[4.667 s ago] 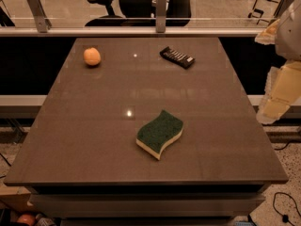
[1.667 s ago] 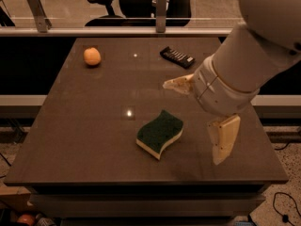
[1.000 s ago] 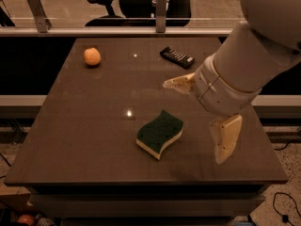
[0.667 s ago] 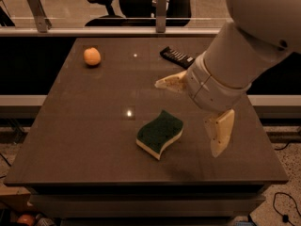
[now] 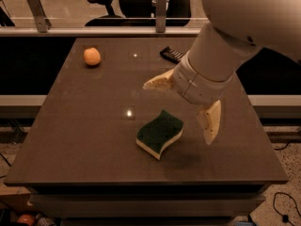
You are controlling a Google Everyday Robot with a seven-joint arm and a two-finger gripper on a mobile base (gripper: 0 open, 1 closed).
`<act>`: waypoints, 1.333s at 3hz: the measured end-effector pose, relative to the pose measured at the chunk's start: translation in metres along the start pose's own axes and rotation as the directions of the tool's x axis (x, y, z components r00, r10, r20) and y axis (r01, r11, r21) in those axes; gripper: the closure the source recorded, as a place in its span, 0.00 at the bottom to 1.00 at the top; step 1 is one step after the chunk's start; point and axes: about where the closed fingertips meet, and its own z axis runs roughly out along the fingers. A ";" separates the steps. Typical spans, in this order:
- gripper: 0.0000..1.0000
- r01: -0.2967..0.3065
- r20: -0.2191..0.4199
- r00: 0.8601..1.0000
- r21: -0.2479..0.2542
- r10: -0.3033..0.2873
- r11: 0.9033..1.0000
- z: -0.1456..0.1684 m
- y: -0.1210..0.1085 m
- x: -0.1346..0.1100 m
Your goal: Move sponge near orange
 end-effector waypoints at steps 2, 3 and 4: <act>0.00 0.091 0.086 0.993 -0.046 -0.086 0.995 0.046 -0.007 -0.002; 0.00 0.088 0.105 0.991 -0.077 -0.080 0.993 0.065 0.000 -0.006; 0.17 0.074 0.100 0.993 -0.094 -0.064 0.993 0.076 0.005 -0.012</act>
Offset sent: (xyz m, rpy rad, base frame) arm 0.0093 0.0250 -0.0713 0.0123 0.1237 0.1512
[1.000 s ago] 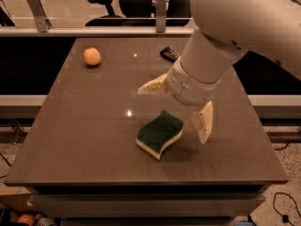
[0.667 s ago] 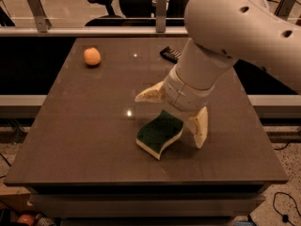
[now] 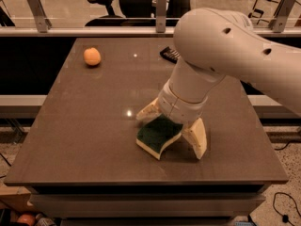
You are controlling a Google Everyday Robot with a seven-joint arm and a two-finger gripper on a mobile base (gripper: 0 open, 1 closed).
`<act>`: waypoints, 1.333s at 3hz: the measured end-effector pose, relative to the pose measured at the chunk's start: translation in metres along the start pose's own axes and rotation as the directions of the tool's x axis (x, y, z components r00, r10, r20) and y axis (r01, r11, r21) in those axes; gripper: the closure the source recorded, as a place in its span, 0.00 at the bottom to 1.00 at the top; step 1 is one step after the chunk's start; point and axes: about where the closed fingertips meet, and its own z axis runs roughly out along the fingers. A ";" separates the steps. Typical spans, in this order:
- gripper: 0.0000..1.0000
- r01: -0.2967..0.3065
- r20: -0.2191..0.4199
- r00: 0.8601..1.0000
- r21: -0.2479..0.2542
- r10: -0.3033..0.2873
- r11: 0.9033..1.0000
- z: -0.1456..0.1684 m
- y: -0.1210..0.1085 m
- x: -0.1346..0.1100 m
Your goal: Move sponge near orange
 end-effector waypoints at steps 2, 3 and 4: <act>0.65 -0.002 0.000 1.000 -0.002 0.002 1.000 -0.005 -0.001 -0.001; 0.87 -0.002 0.000 1.000 -0.002 0.002 1.000 -0.008 -0.002 -0.002; 1.00 -0.002 0.000 1.000 -0.002 0.002 1.000 -0.009 -0.002 -0.002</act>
Offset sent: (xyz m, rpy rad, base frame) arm -0.0006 0.0001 0.0009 -0.0013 0.0012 -0.0015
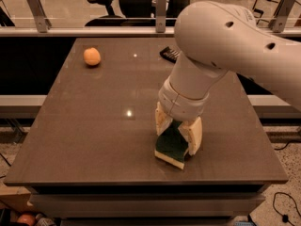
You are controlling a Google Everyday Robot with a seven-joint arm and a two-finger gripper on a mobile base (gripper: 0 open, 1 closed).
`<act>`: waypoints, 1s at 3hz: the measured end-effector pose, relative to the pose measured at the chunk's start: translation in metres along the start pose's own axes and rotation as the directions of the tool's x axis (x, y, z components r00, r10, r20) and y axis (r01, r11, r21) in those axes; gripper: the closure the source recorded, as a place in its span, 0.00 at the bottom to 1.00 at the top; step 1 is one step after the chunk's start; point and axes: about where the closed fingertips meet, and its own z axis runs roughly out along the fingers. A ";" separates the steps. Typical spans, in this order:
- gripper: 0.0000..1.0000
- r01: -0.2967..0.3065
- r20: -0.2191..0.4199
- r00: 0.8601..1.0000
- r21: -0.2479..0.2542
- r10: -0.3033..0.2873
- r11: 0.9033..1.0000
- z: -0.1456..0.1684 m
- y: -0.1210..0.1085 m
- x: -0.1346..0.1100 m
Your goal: Move sponge near orange
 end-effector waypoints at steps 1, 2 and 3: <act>1.00 0.000 0.000 1.000 0.000 0.000 1.000 0.000 0.000 0.000; 1.00 0.014 -0.027 1.000 0.016 -0.013 1.000 -0.009 -0.013 0.000; 1.00 0.024 -0.065 0.998 0.015 -0.023 1.000 -0.023 -0.035 0.016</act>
Offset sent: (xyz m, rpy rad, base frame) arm 0.0198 0.0164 0.0271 -0.0055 -0.0776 0.0091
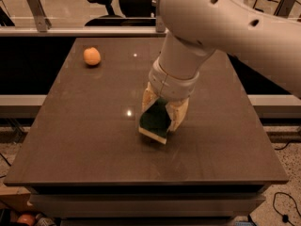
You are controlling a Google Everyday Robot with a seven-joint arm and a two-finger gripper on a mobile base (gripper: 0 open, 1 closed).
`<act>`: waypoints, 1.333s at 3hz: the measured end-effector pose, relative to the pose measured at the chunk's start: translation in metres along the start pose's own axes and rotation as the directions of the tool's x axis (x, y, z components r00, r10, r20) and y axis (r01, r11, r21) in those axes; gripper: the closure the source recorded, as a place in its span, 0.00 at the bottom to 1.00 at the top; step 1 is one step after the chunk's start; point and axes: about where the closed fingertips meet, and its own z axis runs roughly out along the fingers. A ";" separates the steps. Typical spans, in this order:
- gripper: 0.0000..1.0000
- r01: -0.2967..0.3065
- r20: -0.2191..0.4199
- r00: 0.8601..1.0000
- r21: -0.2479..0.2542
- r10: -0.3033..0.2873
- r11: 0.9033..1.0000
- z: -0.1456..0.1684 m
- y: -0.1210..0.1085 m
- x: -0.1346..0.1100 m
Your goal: Move sponge near orange
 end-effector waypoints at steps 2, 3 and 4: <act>1.00 -0.044 -0.042 0.998 0.037 0.046 0.998 -0.021 -0.019 0.044; 1.00 -0.067 -0.055 0.996 0.063 0.071 0.996 -0.029 -0.032 0.061; 1.00 -0.079 -0.079 0.993 0.100 0.087 0.992 -0.043 -0.054 0.070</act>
Offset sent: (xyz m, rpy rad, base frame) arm 0.0711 -0.0271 0.0278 0.0161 -0.0594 -0.0926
